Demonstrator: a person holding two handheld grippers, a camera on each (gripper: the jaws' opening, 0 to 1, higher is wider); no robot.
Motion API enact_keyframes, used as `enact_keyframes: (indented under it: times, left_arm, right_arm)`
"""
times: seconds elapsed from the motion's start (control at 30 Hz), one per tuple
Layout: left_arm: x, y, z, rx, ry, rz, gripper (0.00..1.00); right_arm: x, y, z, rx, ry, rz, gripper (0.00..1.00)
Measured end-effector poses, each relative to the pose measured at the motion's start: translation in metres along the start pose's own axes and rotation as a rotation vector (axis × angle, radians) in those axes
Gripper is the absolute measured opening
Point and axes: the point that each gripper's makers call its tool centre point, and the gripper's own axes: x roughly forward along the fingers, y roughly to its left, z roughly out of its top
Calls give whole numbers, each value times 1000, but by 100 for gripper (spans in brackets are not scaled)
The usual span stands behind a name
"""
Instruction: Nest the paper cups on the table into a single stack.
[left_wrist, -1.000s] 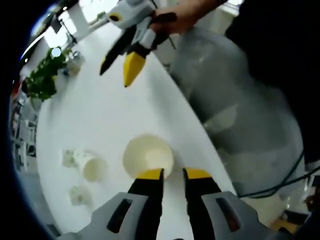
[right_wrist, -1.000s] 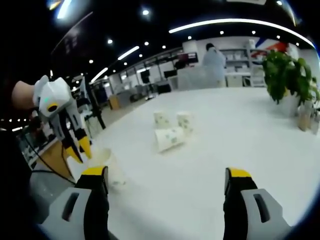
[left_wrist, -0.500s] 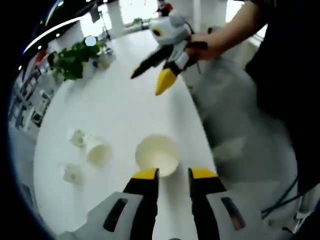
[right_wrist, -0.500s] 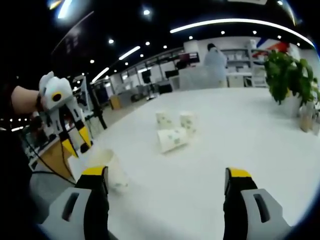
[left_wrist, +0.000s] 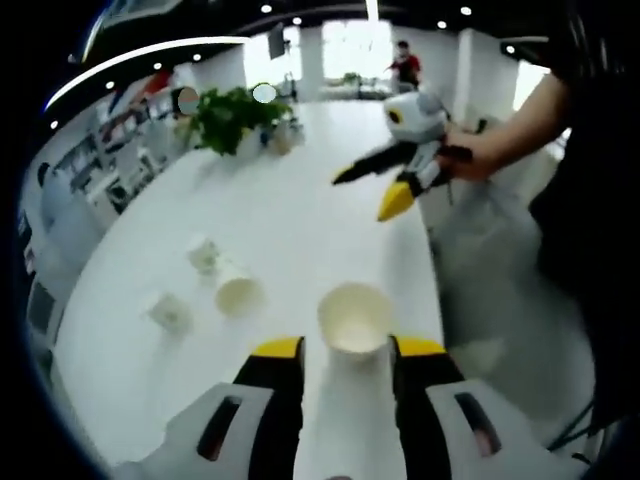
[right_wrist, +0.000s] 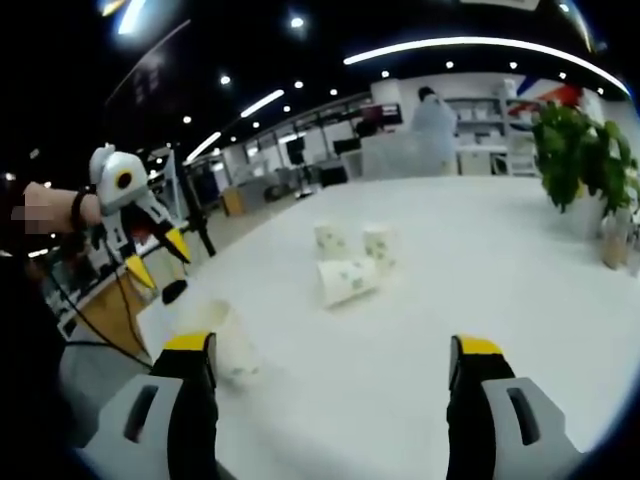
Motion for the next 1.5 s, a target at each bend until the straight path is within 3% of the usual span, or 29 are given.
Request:
enact_keyframes:
  times: [0.33,0.63,0.83,1.5]
  left_arm:
    - [-6,16,14,-81,-112,83,43]
    - [-19,33,29,-182,-256,162,53]
    - [-30,41,31,-249,-326,199,58]
    - [-44,56,17,-318,-375,321,78]
  right_arm:
    - [-1,0,4,-7,0,2,95]
    - [-4,-1,10,-17,2,4,95]
    - [-4,-1,10,-22,5,7,95]
    - [-4,3,12,-22,0,11,95]
